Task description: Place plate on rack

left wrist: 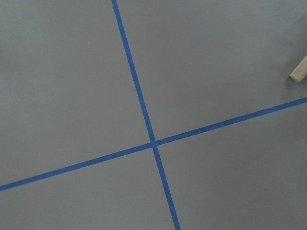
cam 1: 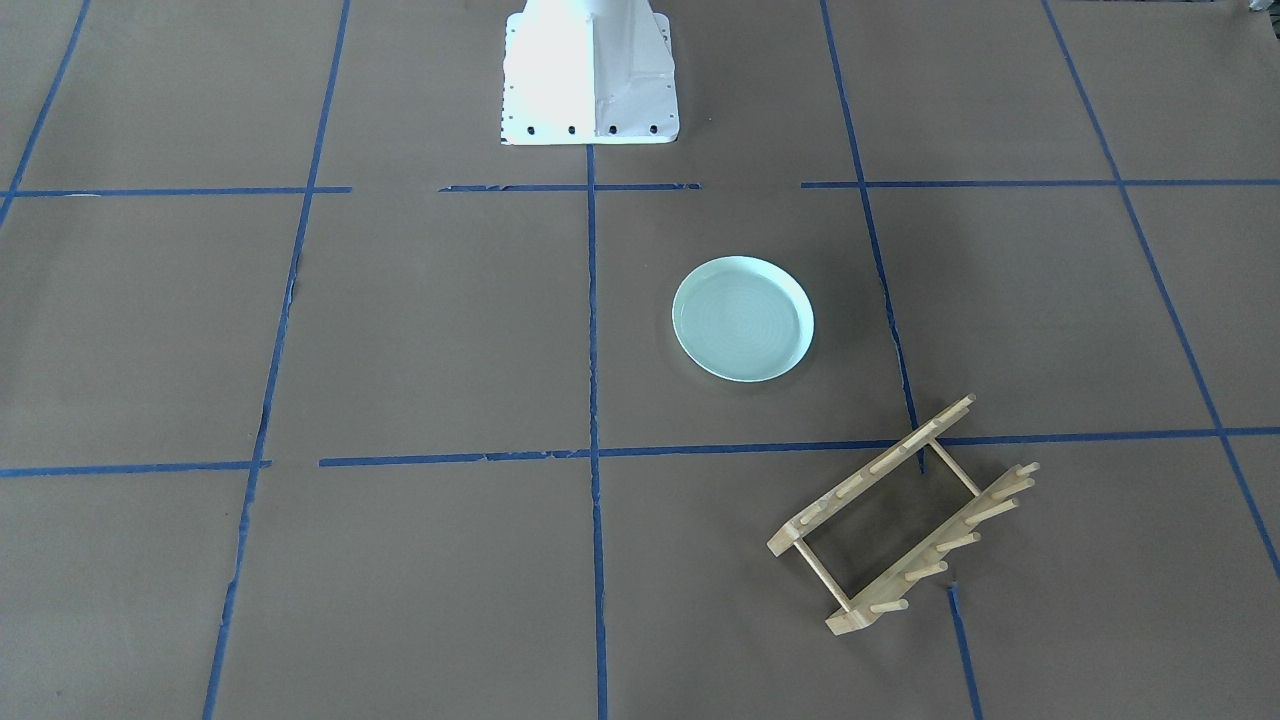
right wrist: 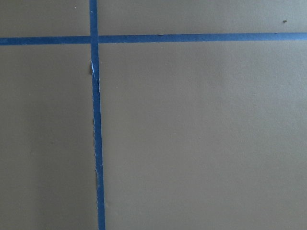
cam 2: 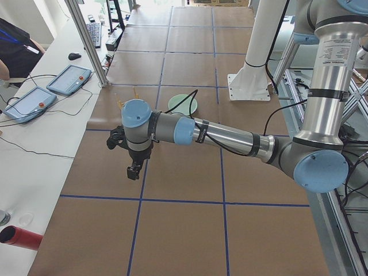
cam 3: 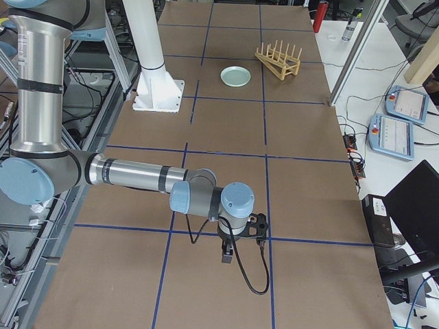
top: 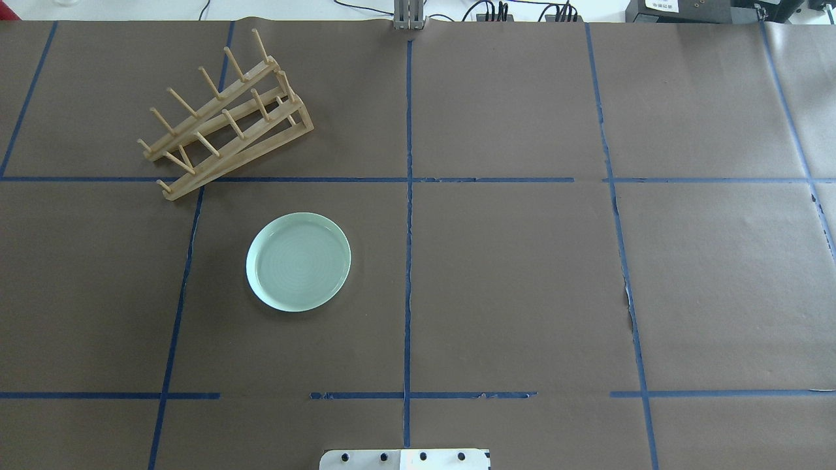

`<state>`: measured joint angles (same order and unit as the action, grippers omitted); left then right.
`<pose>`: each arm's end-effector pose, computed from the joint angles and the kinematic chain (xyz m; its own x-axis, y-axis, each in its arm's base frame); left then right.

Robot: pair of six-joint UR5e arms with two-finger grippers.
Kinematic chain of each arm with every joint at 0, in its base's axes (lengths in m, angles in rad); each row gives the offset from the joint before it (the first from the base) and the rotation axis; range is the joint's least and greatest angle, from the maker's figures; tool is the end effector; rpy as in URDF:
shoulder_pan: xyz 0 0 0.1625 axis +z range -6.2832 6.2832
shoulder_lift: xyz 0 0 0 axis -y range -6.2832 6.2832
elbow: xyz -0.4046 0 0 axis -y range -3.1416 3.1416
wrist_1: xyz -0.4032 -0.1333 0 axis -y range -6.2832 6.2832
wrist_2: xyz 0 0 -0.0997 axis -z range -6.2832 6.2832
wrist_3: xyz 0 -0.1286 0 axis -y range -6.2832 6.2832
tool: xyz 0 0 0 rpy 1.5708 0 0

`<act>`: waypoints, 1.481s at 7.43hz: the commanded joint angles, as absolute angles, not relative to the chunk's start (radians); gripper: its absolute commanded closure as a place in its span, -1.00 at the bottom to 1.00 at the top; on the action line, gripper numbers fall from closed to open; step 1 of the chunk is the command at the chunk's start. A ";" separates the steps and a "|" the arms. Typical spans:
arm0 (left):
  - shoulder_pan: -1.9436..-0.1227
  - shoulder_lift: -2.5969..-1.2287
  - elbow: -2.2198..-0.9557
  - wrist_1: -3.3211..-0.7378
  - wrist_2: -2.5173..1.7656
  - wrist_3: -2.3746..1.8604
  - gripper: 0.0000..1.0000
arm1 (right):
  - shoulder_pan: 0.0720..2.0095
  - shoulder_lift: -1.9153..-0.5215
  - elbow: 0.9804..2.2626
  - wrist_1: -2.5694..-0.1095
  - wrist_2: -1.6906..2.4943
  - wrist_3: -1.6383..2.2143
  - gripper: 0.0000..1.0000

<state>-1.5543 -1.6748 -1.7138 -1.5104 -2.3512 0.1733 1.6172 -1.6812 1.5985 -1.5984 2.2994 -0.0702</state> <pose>-0.0338 -0.5485 0.5376 0.6950 0.3095 -0.6490 -0.1381 0.9433 0.3020 0.0683 -0.4431 0.7043 0.7433 0.0379 0.6679 0.0060 0.9980 -0.0634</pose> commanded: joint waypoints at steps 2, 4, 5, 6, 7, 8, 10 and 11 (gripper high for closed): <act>-1.418 -1.725 -1.807 -1.522 -2.376 -0.077 -1.00 | 1.617 -1.681 1.600 -1.598 2.299 -0.069 -1.00; -1.254 -1.880 -1.830 -1.514 -2.361 -0.452 -1.00 | 1.617 -1.681 1.598 -1.598 2.299 -0.071 -1.00; -1.176 -1.951 -1.832 -1.513 -2.350 -0.644 -1.00 | 1.617 -1.681 1.598 -1.598 2.299 -0.071 -1.00; -1.084 -2.018 -1.821 -1.509 -2.280 -0.837 -1.00 | 1.618 -1.681 1.600 -1.598 2.299 -0.071 -1.00; -0.981 -2.060 -1.810 -1.502 -2.219 -1.006 -1.00 | 1.618 -1.681 1.600 -1.598 2.299 -0.071 -1.00; -0.907 -2.116 -1.778 -1.488 -2.171 -1.149 -1.00 | 1.618 -1.681 1.600 -1.598 2.299 -0.071 -1.00; -0.772 -2.268 -1.648 -1.397 -2.090 -1.302 -1.00 | 1.618 -1.681 1.600 -1.598 2.299 -0.071 -1.00; -0.738 -2.329 -1.579 -1.344 -2.063 -1.330 -1.00 | 1.617 -1.681 1.600 -1.598 2.299 -0.071 -1.00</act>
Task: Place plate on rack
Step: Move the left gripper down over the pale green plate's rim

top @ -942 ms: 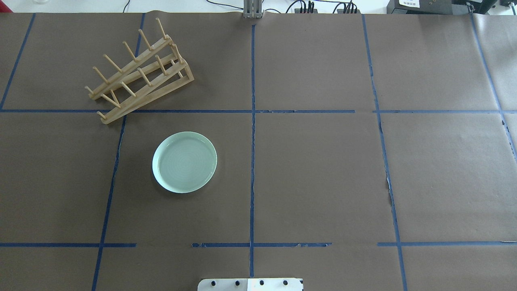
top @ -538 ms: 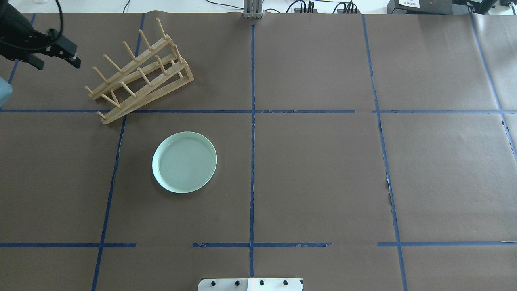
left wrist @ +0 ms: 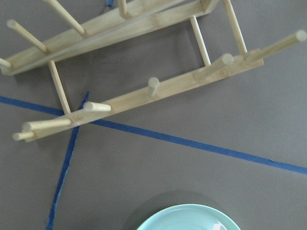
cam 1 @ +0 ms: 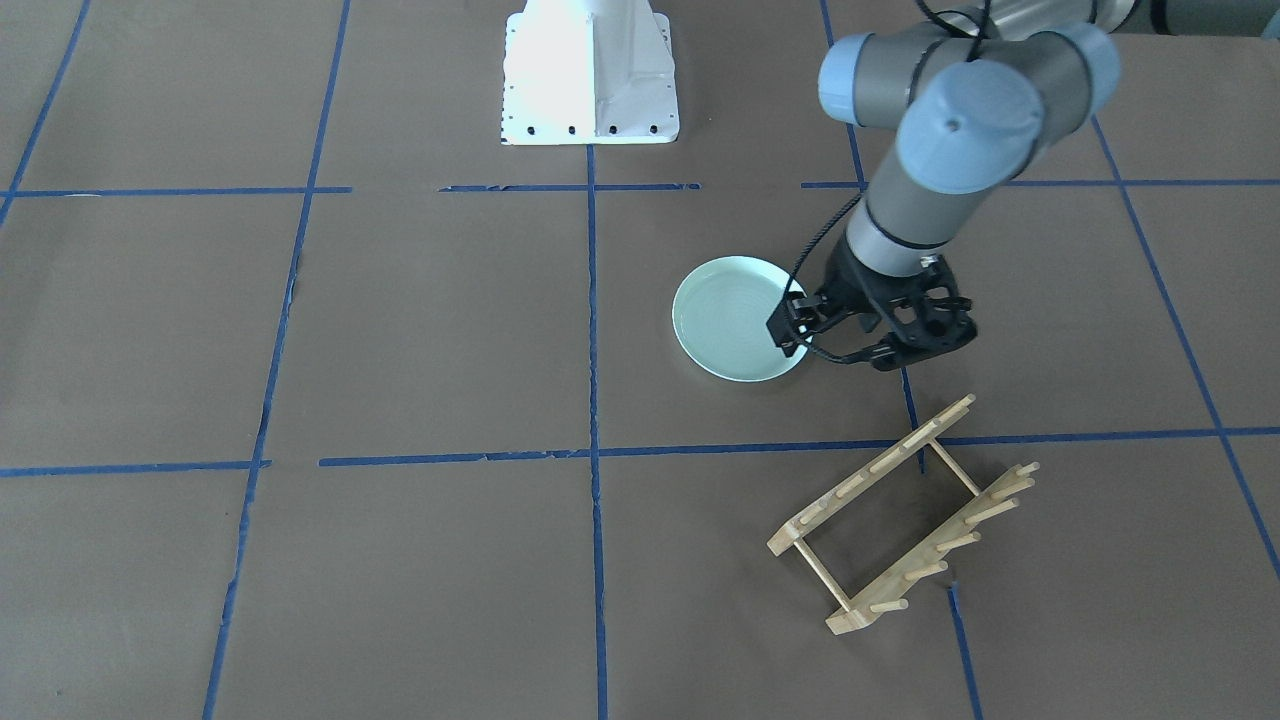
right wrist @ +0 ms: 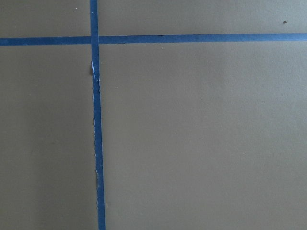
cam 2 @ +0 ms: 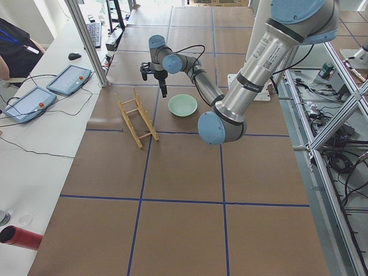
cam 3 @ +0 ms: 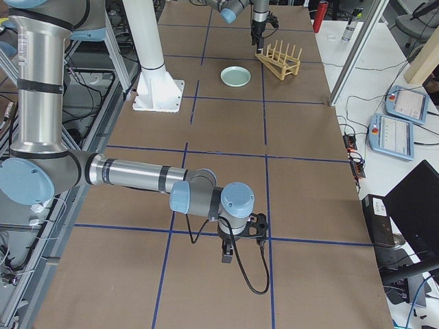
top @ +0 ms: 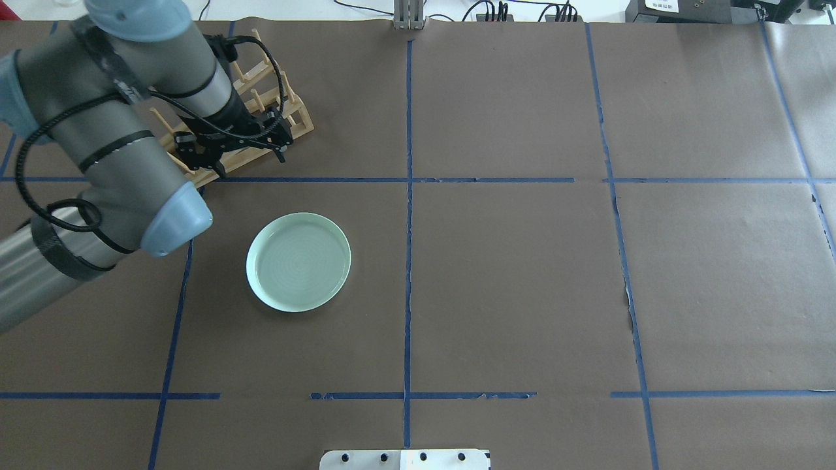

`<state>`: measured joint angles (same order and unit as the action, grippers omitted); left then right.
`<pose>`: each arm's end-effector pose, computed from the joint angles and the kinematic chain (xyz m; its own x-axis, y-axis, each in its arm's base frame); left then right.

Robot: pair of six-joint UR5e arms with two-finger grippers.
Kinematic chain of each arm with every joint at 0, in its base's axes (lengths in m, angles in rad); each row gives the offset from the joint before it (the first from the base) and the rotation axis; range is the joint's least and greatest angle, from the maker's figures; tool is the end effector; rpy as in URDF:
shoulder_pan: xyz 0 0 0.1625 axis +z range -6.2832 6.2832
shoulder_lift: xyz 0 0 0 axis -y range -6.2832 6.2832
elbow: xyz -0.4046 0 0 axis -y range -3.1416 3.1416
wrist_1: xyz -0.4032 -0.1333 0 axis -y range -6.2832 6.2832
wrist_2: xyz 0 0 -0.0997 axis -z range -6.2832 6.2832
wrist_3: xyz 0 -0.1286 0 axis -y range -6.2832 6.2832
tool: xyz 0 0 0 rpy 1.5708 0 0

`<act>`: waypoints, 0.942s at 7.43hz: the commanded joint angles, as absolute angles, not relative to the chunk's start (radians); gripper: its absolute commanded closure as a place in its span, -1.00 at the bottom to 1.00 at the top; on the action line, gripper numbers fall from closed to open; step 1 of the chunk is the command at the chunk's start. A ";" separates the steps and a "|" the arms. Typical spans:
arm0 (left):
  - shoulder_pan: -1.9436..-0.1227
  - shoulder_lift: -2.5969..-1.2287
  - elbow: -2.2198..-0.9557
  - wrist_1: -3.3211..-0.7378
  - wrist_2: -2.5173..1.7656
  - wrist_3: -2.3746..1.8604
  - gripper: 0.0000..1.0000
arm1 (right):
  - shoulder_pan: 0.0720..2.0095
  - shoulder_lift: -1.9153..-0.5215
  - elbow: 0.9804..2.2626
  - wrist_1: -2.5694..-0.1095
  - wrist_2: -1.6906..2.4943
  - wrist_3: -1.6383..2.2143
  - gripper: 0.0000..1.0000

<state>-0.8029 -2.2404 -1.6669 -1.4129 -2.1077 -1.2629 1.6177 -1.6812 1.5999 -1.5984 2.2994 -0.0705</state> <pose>0.4285 -0.5409 0.2341 0.6692 -0.3182 -0.6715 0.2229 0.9480 -0.2271 0.0685 -0.4432 0.7036 0.7433 0.0371 0.6679 0.0058 0.9981 -0.0618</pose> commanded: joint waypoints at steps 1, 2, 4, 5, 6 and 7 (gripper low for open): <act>-0.694 -2.382 -1.496 -1.336 -2.060 -1.388 -1.00 | 1.617 -1.681 1.600 -1.598 2.299 -0.069 -1.00; -0.666 -2.434 -1.414 -1.336 -2.046 -1.416 -1.00 | 1.617 -1.681 1.600 -1.598 2.299 -0.071 -1.00; -0.608 -2.447 -1.388 -1.338 -2.013 -1.445 -1.00 | 1.618 -1.681 1.600 -1.598 2.299 -0.071 -1.00; -0.594 -2.447 -1.382 -1.344 -2.013 -1.447 -0.99 | 1.617 -1.681 1.600 -1.598 2.299 -0.071 -1.00; -0.585 -2.447 -1.382 -1.348 -2.000 -1.447 -0.87 | 1.617 -1.681 1.600 -1.598 2.299 -0.071 -1.00; -0.583 -2.445 -1.379 -1.356 -1.993 -1.445 -0.53 | 1.618 -1.681 1.600 -1.598 2.299 -0.071 -1.00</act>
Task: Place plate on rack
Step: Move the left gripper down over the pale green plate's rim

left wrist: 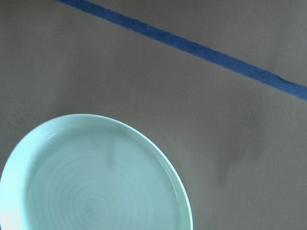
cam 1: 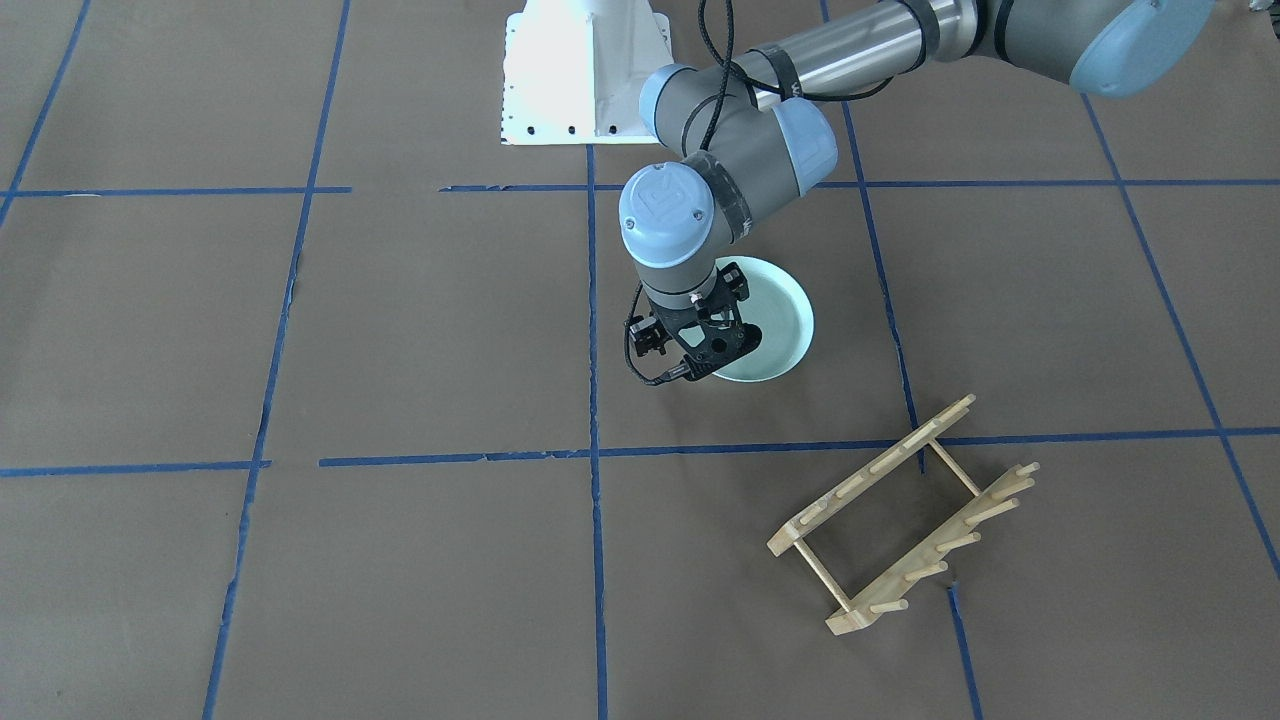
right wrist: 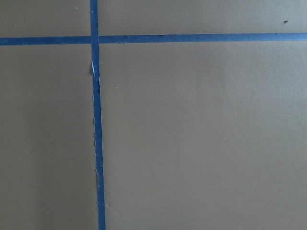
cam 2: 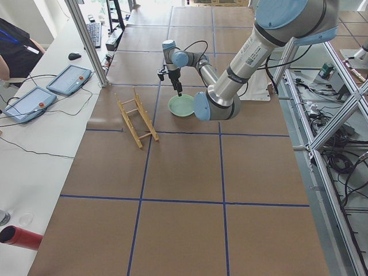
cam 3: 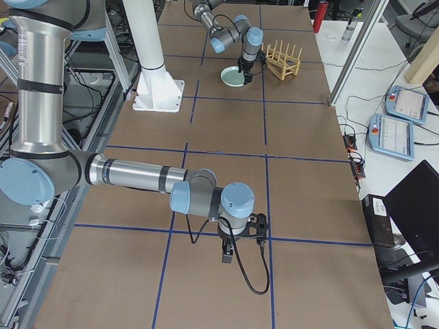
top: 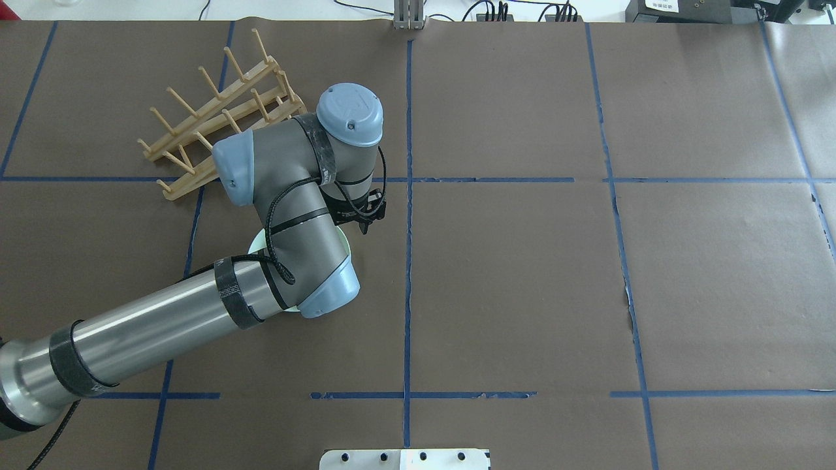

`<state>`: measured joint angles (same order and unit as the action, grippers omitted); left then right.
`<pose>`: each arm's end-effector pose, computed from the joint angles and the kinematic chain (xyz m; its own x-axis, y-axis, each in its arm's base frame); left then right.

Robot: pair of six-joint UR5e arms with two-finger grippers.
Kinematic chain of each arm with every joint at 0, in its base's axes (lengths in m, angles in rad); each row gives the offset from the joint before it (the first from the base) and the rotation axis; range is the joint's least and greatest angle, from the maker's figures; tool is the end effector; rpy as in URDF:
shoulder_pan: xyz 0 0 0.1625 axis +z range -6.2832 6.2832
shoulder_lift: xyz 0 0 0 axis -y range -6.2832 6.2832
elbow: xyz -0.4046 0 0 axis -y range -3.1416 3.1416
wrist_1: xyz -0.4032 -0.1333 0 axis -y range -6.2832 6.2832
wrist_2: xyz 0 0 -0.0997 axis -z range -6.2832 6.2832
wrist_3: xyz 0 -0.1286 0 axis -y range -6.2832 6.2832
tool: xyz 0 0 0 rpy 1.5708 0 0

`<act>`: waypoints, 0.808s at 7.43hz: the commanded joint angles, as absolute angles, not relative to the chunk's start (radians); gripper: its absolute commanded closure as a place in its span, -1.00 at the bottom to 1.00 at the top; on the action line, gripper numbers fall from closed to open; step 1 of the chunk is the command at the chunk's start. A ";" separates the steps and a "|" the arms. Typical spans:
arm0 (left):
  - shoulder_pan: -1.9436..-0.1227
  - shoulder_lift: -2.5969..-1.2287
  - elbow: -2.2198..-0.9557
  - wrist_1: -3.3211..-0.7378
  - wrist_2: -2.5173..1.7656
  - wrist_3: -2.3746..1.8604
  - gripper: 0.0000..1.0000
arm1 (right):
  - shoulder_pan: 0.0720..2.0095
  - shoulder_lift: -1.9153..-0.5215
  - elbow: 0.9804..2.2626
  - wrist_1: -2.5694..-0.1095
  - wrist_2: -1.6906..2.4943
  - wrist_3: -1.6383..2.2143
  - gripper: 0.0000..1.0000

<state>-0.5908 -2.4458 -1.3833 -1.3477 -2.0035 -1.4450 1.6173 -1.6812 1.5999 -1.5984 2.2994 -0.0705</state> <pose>0.5899 -0.4913 0.2257 0.7805 -0.3864 -0.4914 0.2538 0.9143 -0.3158 0.0684 -0.4433 0.7036 0.7433 0.0368 0.6679 0.0062 0.9981 -0.0618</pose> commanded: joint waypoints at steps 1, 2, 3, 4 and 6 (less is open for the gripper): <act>-0.583 -2.445 -1.367 -1.383 -1.993 -1.445 -0.01 | 1.617 -1.681 1.600 -1.598 2.299 -0.071 -1.00; -0.583 -2.445 -1.361 -1.409 -1.993 -1.445 0.53 | 1.618 -1.681 1.600 -1.598 2.299 -0.071 -1.00; -0.583 -2.444 -1.361 -1.422 -1.993 -1.445 0.64 | 1.617 -1.681 1.600 -1.598 2.299 -0.071 -1.00; -0.584 -2.441 -1.361 -1.422 -1.993 -1.440 0.72 | 1.618 -1.681 1.600 -1.598 2.299 -0.071 -1.00; -0.586 -2.438 -1.361 -1.424 -1.993 -1.436 0.72 | 1.618 -1.681 1.600 -1.598 2.299 -0.071 -1.00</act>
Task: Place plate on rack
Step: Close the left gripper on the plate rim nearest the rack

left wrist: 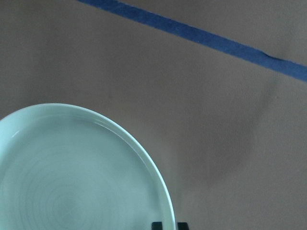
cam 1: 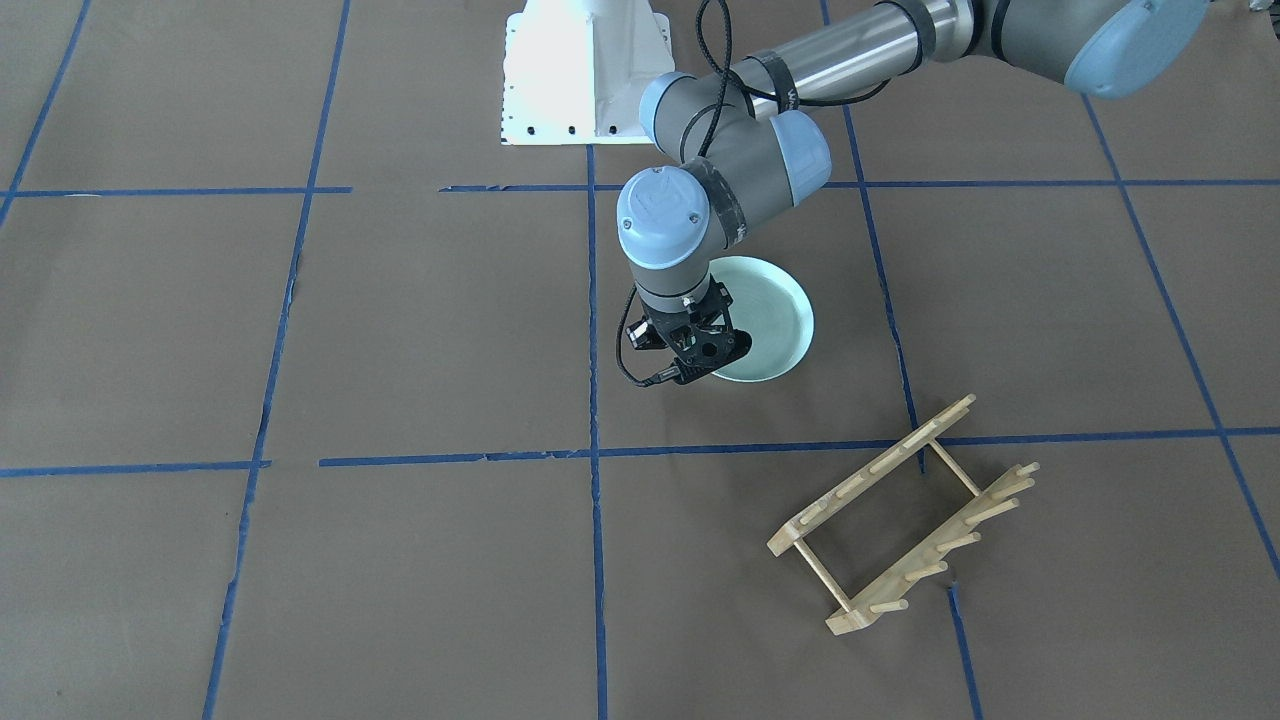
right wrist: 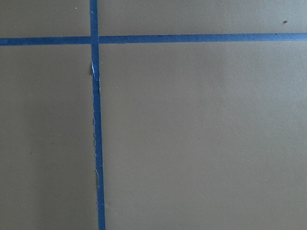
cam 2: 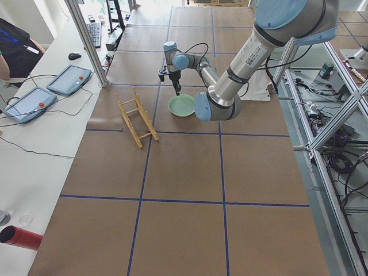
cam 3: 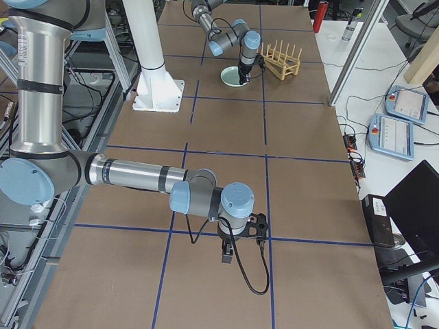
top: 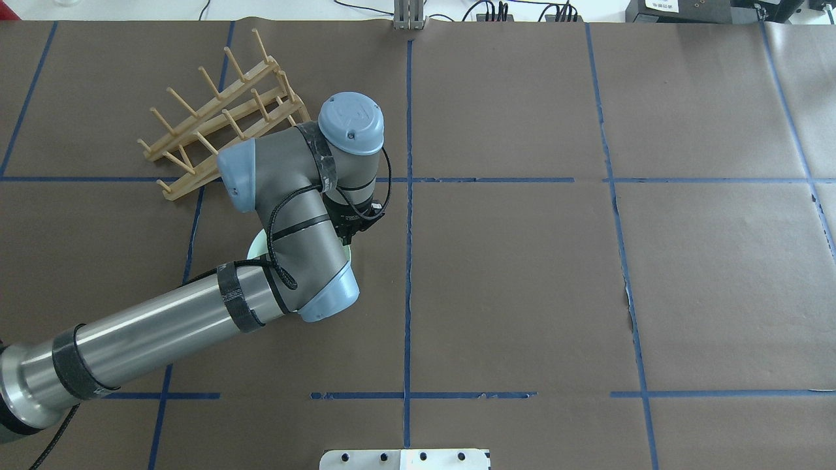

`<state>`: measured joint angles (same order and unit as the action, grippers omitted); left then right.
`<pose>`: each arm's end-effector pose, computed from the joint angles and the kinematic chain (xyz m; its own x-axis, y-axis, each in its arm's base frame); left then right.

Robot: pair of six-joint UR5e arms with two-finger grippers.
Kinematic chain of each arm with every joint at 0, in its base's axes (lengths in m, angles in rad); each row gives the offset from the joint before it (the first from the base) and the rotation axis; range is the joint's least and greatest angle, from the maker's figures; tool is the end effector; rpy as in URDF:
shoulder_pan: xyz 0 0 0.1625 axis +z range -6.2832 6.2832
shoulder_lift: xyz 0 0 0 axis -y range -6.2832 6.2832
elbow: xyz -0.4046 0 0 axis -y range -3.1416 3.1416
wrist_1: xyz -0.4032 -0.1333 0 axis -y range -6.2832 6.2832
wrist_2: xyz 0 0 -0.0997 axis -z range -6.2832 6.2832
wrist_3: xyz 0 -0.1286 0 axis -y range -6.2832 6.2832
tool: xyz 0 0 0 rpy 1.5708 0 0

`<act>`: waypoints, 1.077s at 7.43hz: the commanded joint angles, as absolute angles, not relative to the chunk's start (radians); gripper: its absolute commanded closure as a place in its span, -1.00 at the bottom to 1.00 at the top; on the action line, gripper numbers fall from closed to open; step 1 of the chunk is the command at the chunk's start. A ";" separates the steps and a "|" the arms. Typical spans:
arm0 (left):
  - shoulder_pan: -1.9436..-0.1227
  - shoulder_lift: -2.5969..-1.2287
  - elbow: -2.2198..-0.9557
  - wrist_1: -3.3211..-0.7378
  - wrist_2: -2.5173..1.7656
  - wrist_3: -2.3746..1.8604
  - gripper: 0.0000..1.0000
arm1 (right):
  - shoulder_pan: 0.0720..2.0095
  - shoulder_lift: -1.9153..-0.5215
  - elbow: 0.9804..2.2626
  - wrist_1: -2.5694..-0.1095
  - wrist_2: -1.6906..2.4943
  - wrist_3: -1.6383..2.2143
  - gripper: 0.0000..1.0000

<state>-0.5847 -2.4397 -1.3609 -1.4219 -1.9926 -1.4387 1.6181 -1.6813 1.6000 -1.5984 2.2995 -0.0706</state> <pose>0.5993 -0.4934 0.2306 0.7657 -0.3627 -0.5311 0.2381 0.9270 -0.2899 0.0687 -0.4432 0.7036 0.7432 0.0373 0.6680 0.0054 0.9981 -0.0617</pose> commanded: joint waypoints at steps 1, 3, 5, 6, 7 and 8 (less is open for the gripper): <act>-0.586 -2.437 -1.361 -1.424 -1.993 -1.434 0.71 | 1.618 -1.681 1.600 -1.598 2.299 -0.071 -1.00; -0.589 -2.437 -1.362 -1.443 -1.993 -1.434 0.28 | 1.618 -1.681 1.600 -1.598 2.299 -0.071 -1.00; -0.588 -2.421 -1.361 -1.454 -1.993 -1.436 0.28 | 1.618 -1.681 1.600 -1.598 2.299 -0.071 -1.00; -0.588 -2.407 -1.361 -1.479 -1.993 -1.436 0.28 | 1.618 -1.681 1.600 -1.598 2.299 -0.071 -1.00; -0.586 -2.402 -1.356 -1.480 -1.991 -1.436 0.29 | 1.618 -1.681 1.600 -1.598 2.299 -0.071 -1.00; -0.586 -2.402 -1.358 -1.479 -1.993 -1.434 0.44 | 1.617 -1.681 1.600 -1.598 2.299 -0.071 -1.00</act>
